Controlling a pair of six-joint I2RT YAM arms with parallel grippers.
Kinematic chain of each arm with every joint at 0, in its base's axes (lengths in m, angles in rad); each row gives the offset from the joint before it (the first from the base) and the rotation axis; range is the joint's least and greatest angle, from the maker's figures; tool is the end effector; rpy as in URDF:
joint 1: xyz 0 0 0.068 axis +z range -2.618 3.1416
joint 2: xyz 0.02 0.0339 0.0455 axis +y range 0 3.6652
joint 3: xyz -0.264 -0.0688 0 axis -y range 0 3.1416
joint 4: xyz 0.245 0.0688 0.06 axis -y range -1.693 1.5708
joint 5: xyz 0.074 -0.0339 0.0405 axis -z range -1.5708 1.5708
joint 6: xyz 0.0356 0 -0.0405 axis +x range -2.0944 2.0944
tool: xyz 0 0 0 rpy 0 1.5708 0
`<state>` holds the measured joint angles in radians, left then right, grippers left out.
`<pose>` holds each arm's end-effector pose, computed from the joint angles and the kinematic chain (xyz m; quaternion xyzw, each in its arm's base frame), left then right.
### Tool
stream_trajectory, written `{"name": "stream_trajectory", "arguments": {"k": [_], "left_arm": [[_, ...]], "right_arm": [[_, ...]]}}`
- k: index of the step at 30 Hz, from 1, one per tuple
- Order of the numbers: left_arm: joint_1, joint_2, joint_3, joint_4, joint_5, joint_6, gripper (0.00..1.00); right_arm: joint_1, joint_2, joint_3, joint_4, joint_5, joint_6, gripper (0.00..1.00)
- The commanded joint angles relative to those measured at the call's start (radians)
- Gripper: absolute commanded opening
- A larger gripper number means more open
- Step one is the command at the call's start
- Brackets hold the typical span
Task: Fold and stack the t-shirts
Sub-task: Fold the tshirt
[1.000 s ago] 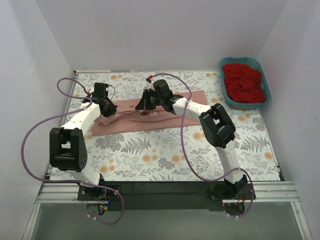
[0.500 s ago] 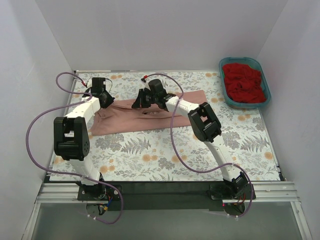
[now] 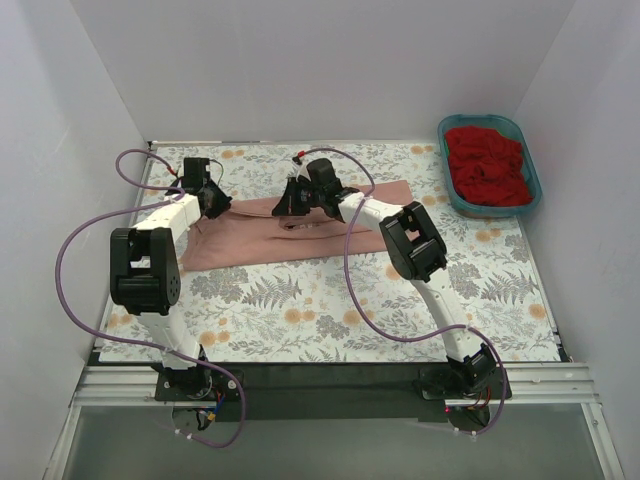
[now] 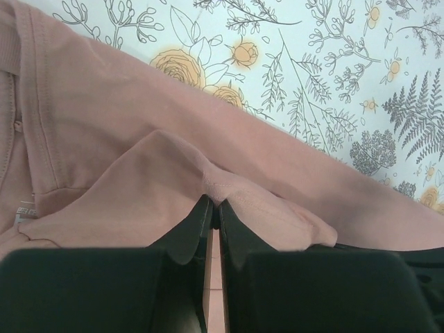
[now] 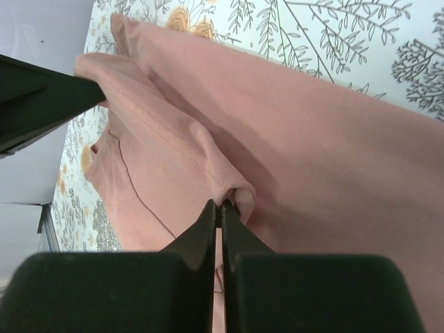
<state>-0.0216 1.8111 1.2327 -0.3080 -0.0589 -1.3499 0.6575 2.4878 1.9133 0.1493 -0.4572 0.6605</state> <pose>0.3900 -0.0063 0.2013 -0.5882 0.7354 -0.1909 0.2772 0.4371 0.3573 0.1476 -0.1216 0.8187 0.4738 0.3007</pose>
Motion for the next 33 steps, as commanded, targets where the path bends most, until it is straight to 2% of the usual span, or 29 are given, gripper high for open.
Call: {"name": "stream_trajectory", "arguments": {"k": [1, 9, 19, 29, 32, 33], "left_arm": [[0.006, -0.021, 0.036, 0.017, 0.01, 0.018, 0.0], [0.015, -0.042, 0.024, -0.016, -0.004, -0.014, 0.0], [0.017, -0.118, -0.019, -0.104, -0.021, -0.054, 0.0], [0.02, -0.102, -0.079, -0.134, -0.059, -0.092, 0.0], [0.02, -0.093, -0.091, -0.146, -0.076, -0.11, 0.0], [0.019, -0.09, -0.094, -0.146, -0.078, -0.117, 0.0]], "right_arm": [[-0.002, -0.07, -0.016, 0.036, -0.02, 0.004, 0.01], [-0.006, -0.067, 0.003, 0.042, -0.052, 0.027, 0.01], [0.001, -0.133, -0.08, 0.045, -0.067, 0.051, 0.01], [0.024, -0.124, -0.137, 0.044, -0.089, 0.056, 0.02], [0.024, -0.115, -0.154, 0.042, -0.098, 0.056, 0.05], [0.024, -0.112, -0.157, 0.042, -0.104, 0.054, 0.09]]}}
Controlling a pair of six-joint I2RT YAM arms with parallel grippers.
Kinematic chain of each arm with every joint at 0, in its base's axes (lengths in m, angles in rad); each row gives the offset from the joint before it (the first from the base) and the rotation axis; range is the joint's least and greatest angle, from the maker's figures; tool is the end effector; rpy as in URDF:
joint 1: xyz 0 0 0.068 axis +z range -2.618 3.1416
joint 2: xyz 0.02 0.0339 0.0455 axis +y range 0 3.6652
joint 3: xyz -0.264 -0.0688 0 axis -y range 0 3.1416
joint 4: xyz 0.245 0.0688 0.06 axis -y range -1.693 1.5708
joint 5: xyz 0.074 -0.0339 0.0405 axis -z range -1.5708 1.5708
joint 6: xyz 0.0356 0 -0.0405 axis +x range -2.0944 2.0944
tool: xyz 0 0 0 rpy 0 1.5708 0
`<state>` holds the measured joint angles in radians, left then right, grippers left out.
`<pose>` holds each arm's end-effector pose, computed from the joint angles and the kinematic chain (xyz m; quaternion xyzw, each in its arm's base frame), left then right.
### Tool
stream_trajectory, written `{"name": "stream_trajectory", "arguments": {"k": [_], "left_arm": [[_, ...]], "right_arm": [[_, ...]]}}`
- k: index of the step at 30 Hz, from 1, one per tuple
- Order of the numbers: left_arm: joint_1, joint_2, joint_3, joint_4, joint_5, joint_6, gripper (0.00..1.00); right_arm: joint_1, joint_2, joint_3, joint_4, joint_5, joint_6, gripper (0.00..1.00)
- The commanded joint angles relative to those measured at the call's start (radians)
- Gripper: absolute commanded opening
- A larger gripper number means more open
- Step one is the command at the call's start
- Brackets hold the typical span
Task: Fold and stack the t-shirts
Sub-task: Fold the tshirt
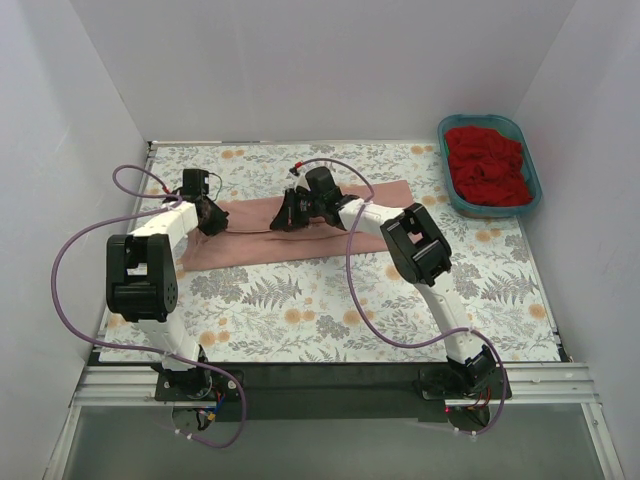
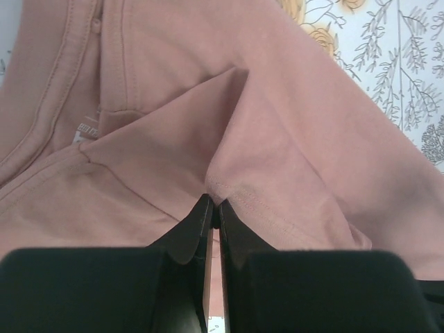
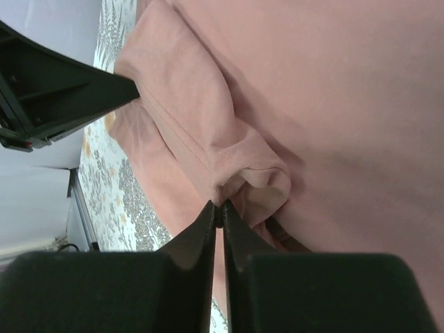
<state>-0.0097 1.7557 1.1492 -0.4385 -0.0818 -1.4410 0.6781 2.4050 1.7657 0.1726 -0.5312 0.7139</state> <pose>0.3590 -0.0006 0.1880 -0.6411 0.7212 -0.1427 0.2205 0.4104 0.3537 0.1457 -0.1229 0.8239 0.4960 0.2450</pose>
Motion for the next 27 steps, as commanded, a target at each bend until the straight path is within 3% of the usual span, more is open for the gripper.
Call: {"name": "stream_trajectory", "arguments": {"k": [1, 3, 9, 14, 17, 21, 23, 27], "left_arm": [[0.008, -0.033, -0.012, -0.014, -0.055, -0.025, 0.0], [0.008, -0.032, -0.011, -0.014, -0.052, -0.025, 0.01], [0.008, -0.097, -0.017, -0.014, -0.073, -0.007, 0.33], [0.008, -0.175, -0.037, -0.043, -0.095, 0.008, 0.6], [0.001, -0.254, -0.068, -0.062, -0.098, 0.022, 0.59], [-0.094, -0.323, -0.118, -0.06, -0.065, 0.028, 0.42], [-0.169, -0.346, -0.158, -0.043, -0.046, 0.014, 0.38], [-0.282, -0.314, -0.181, 0.014, -0.033, -0.03, 0.3]], "right_arm": [[0.003, -0.027, -0.011, 0.019, -0.033, 0.001, 0.13], [0.003, -0.036, -0.012, 0.018, -0.036, -0.016, 0.23], [0.0, -0.147, -0.035, -0.093, 0.034, -0.175, 0.43], [-0.002, -0.295, -0.136, -0.171, 0.118, -0.324, 0.47], [0.001, -0.383, -0.234, -0.206, 0.166, -0.425, 0.42], [0.005, -0.446, -0.339, -0.217, 0.243, -0.501, 0.24], [0.003, -0.455, -0.376, -0.216, 0.252, -0.517, 0.18], [0.015, -0.442, -0.396, -0.217, 0.26, -0.534, 0.15]]}}
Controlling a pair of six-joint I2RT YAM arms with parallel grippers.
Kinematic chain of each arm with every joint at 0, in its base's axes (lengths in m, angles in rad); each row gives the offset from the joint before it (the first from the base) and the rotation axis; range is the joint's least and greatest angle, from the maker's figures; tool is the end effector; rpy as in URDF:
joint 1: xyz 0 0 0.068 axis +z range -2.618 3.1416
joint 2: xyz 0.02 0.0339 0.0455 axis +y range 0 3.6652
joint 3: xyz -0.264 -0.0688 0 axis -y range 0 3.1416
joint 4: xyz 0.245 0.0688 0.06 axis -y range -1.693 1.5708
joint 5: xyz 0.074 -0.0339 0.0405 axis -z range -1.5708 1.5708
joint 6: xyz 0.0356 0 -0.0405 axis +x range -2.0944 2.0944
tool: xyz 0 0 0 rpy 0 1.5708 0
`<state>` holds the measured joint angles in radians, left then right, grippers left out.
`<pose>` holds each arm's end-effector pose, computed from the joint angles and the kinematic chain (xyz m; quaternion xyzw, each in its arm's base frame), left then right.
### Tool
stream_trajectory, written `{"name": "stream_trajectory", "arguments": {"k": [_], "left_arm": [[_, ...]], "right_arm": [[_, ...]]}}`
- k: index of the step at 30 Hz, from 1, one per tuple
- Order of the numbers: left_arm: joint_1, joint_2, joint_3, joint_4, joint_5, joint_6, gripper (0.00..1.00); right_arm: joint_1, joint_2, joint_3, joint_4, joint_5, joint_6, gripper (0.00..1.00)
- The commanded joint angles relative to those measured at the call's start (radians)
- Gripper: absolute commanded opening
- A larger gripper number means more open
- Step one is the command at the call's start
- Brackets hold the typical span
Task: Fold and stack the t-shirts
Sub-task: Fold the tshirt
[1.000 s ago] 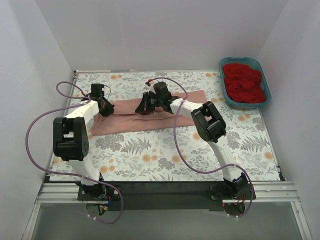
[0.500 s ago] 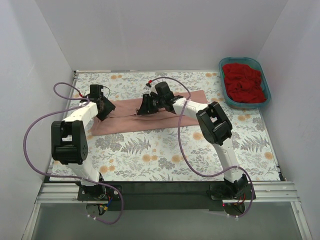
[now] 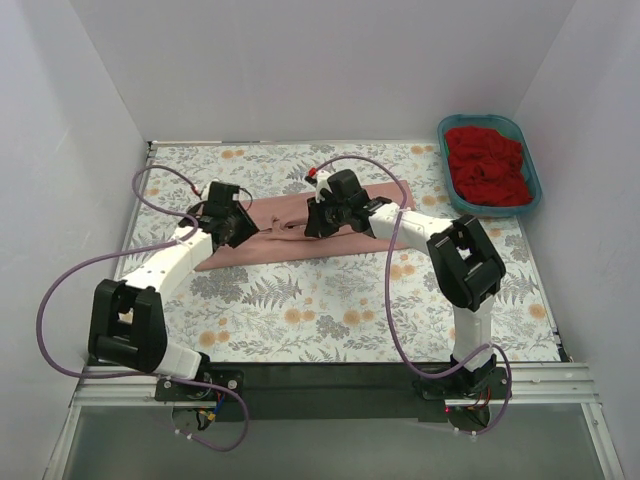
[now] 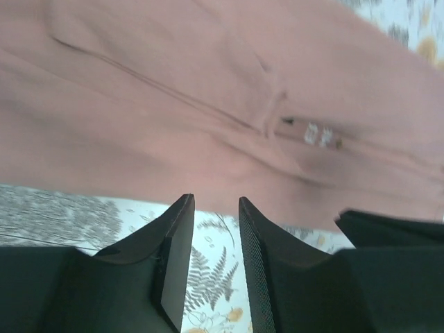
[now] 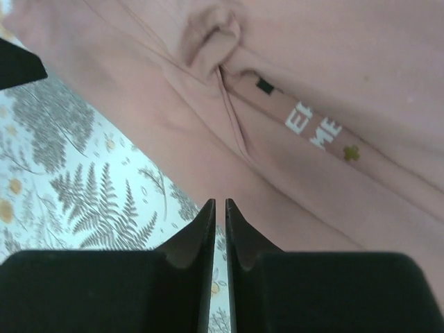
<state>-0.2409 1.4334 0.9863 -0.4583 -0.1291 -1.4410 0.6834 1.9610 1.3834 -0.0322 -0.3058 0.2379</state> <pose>0.2907 -0.0667 0.2372 -0.5500 0.7665 -0.2022 0.2627 0.3398 0.2905 0.2123 -0.2623 0.8392 0.3241 0.3492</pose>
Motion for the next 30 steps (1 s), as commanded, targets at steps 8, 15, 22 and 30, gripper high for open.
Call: {"name": "stream_trajectory", "arguments": {"k": [8, 15, 22, 30], "left_arm": [[-0.195, 0.209, 0.058, 0.124, 0.025, -0.056, 0.25], [-0.228, 0.263, 0.017, 0.122, 0.025, -0.091, 0.23], [-0.229, 0.259, -0.034, 0.092, 0.02, -0.111, 0.22], [-0.229, 0.252, -0.064, 0.076, 0.02, -0.114, 0.22]], "right_arm": [[0.013, 0.073, 0.022, -0.006, 0.05, -0.054, 0.14], [0.013, 0.122, 0.049, -0.003, 0.076, -0.058, 0.14], [0.008, 0.159, 0.084, -0.002, 0.142, -0.081, 0.14], [-0.011, 0.205, 0.167, -0.003, 0.255, -0.147, 0.14]]}}
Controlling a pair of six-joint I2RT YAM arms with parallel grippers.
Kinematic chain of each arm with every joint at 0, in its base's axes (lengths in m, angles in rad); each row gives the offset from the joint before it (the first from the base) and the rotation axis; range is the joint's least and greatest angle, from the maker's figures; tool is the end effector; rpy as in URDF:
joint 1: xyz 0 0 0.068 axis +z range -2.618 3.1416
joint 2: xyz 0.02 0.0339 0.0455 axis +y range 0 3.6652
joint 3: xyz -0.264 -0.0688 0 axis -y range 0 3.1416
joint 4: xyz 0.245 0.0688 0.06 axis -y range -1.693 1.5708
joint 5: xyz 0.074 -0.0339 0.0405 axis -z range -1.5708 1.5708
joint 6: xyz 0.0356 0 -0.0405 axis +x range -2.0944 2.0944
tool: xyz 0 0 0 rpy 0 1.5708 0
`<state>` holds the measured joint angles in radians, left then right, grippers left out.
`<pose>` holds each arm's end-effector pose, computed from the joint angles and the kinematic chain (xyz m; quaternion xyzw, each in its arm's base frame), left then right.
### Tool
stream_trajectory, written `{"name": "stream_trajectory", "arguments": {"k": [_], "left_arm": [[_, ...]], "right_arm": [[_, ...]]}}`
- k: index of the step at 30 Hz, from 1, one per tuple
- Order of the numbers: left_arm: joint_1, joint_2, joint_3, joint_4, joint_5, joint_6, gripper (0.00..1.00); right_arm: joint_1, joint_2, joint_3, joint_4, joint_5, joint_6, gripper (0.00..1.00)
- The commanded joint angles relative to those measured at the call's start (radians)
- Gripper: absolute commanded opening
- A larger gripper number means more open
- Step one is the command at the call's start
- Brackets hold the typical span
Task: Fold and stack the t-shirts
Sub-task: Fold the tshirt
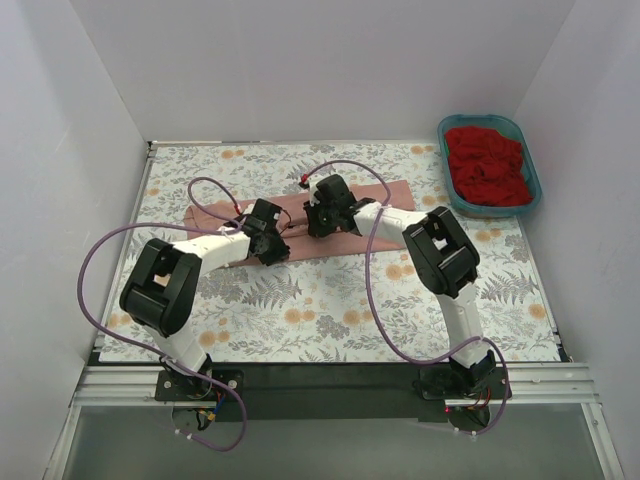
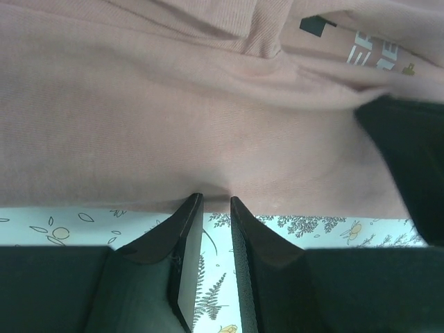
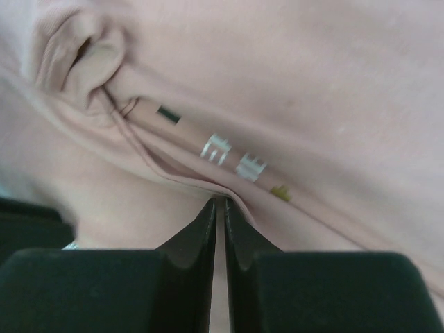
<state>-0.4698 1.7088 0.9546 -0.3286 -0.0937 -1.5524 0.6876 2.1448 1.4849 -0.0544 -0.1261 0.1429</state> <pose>0.2933 -0.1452 0.1543 -0.5091 0.8249 -0.1804 0.1666 0.3652 0.3058 0.1608 -0.2694 0.8674 0.2196 0.3561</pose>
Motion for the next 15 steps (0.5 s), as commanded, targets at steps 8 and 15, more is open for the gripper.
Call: {"name": "stream_trajectory", "arguments": {"k": [8, 15], "left_arm": [[0.0, -0.09, -0.069, -0.058, 0.015, -0.009, 0.22], [0.003, -0.178, -0.053, -0.116, -0.009, -0.04, 0.34]], "right_arm": [[-0.066, 0.015, 0.19, 0.019, 0.255, -0.132, 0.2], [-0.154, -0.158, 0.007, 0.014, 0.194, -0.088, 0.4]]}}
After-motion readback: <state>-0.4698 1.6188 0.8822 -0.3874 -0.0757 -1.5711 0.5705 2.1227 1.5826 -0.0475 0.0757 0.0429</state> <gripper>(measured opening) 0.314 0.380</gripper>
